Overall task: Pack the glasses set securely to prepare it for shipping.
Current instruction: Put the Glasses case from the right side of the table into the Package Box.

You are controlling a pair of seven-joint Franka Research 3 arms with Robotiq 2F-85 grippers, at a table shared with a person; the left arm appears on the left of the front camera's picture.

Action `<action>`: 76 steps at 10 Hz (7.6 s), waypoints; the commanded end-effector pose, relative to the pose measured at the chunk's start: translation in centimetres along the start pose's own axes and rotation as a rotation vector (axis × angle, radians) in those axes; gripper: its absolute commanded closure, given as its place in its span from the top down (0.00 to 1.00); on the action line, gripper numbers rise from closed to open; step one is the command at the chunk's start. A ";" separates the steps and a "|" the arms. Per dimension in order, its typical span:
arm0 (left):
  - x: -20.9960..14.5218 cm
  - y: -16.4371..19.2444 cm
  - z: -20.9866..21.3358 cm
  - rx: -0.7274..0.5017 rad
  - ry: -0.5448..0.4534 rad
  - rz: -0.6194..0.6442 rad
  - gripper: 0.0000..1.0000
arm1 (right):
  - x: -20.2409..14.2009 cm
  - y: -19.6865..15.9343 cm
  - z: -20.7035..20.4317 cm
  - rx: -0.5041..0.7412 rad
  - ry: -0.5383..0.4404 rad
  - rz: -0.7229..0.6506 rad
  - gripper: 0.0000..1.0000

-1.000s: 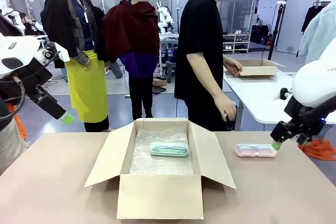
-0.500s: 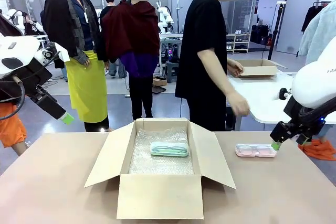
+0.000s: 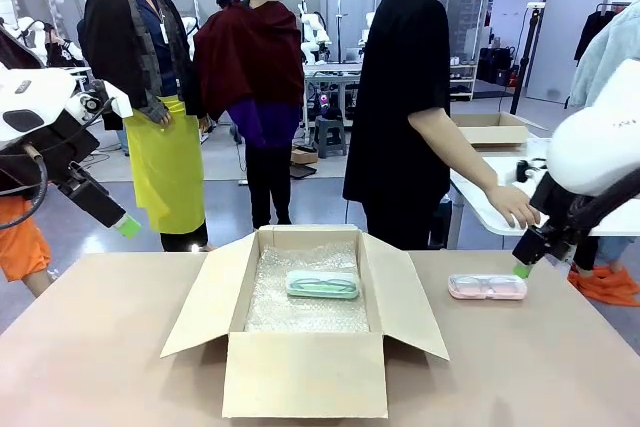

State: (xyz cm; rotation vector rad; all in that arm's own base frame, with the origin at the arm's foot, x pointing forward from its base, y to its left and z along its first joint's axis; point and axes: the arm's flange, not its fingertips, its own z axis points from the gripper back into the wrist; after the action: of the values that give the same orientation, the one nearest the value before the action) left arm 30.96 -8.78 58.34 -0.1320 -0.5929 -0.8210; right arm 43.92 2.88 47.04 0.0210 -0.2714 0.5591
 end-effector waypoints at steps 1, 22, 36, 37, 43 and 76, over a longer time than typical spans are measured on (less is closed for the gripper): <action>-0.1 0.1 0.2 -0.002 -0.006 -0.004 1.00 | 1.7 -1.4 -0.2 0.094 0.025 0.509 1.00; -0.1 0.1 0.2 -0.002 -0.006 -0.004 1.00 | 13.2 -7.7 -14.8 0.115 0.123 0.943 1.00; -0.1 0.1 0.2 -0.002 -0.006 -0.004 1.00 | 11.7 -8.5 -20.3 0.141 0.187 0.909 0.75; -0.1 0.1 0.2 -0.002 -0.006 -0.004 1.00 | 11.7 -8.6 -20.2 0.139 0.187 0.906 0.47; -0.1 0.1 0.2 -0.002 -0.006 -0.004 1.00 | 13.8 -7.2 -9.2 0.092 0.128 0.888 0.56; -0.1 0.1 0.2 -0.002 -0.006 -0.004 1.00 | 21.0 28.4 -16.2 0.126 0.173 0.778 1.00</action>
State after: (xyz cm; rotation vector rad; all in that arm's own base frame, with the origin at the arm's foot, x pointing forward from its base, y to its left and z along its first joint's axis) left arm 30.96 -8.76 58.37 -0.1320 -0.5937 -0.8205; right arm 50.78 40.10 34.91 0.0021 -0.0594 1.3659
